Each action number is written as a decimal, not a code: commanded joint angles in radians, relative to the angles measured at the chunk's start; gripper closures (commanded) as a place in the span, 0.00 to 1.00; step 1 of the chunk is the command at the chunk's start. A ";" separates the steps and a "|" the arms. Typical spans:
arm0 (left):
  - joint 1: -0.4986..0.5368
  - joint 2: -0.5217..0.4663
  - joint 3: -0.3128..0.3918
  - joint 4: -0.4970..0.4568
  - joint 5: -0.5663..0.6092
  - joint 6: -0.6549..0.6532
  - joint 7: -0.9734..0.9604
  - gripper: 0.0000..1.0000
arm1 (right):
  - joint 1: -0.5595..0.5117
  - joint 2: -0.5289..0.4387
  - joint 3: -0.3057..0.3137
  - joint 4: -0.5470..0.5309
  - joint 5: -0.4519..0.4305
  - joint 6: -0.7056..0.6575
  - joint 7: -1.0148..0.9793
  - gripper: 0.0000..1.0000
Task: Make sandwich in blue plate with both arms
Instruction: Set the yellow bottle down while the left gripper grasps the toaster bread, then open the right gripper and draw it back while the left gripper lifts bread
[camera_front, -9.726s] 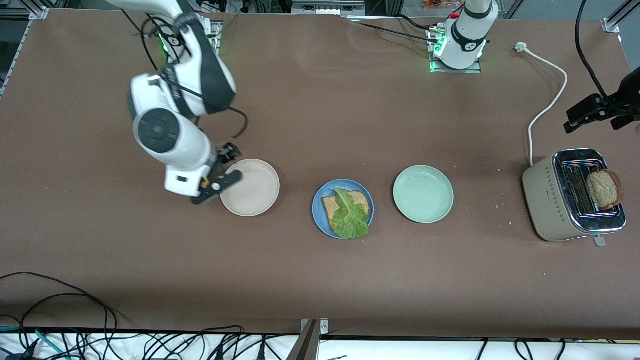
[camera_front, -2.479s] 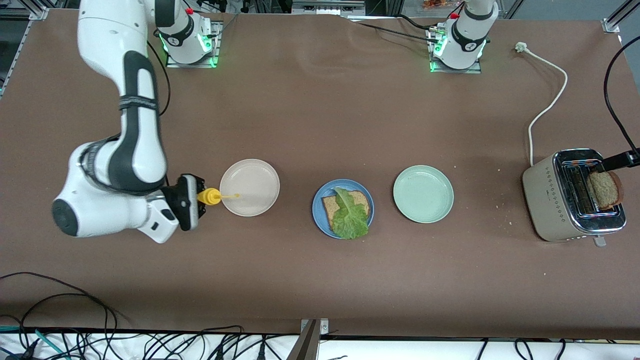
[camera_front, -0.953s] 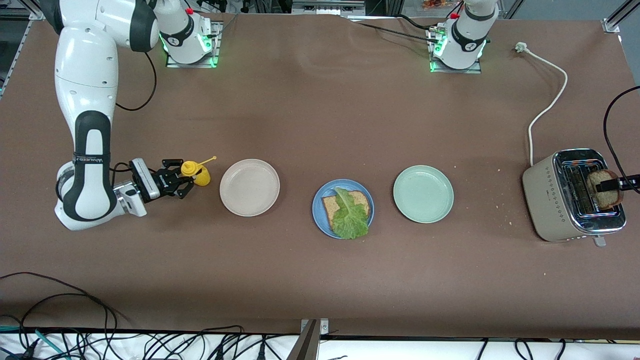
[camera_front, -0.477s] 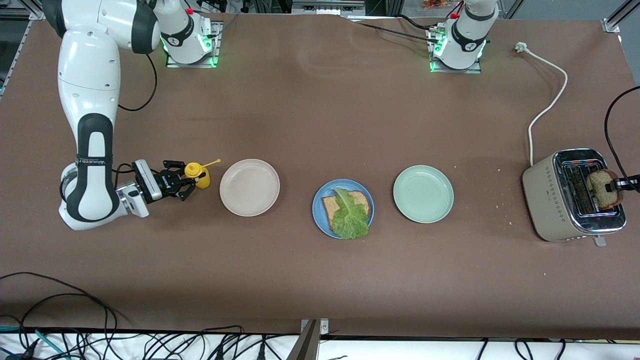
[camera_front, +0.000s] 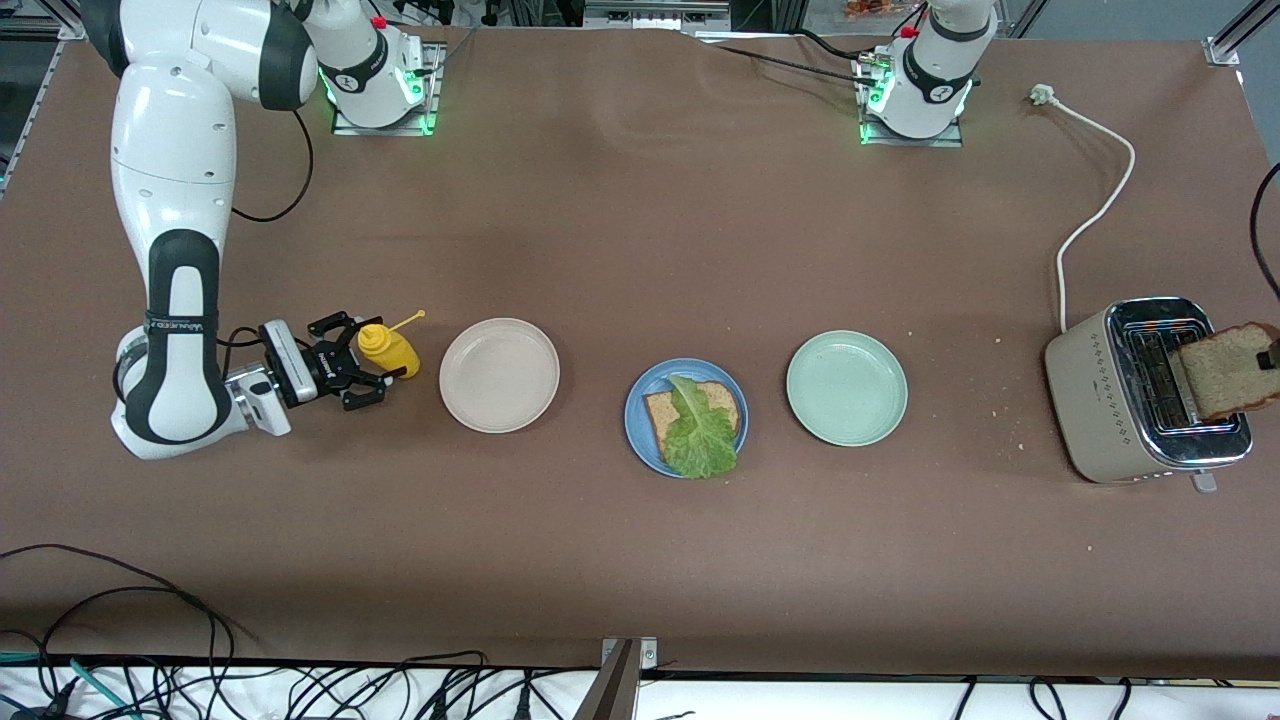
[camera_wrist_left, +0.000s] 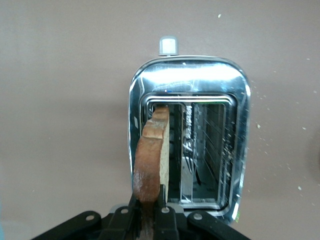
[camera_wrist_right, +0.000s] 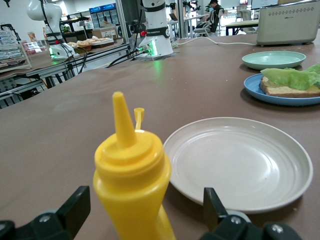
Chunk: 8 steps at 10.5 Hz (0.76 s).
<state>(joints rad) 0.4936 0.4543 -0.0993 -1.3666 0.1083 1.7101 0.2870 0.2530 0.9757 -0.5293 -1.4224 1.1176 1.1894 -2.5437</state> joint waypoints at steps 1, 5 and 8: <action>-0.004 -0.023 -0.020 0.130 0.031 -0.176 0.018 1.00 | -0.024 -0.005 -0.055 0.014 0.005 0.006 0.011 0.00; -0.016 -0.051 -0.054 0.158 0.028 -0.207 0.015 1.00 | 0.011 -0.014 -0.219 0.020 -0.021 0.027 0.179 0.00; -0.093 -0.049 -0.062 0.158 0.030 -0.205 0.006 1.00 | 0.087 -0.014 -0.332 0.056 -0.061 0.042 0.496 0.00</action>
<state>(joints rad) 0.4626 0.4034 -0.1602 -1.2219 0.1083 1.5205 0.2873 0.2672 0.9708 -0.7796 -1.3846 1.0966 1.2170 -2.2656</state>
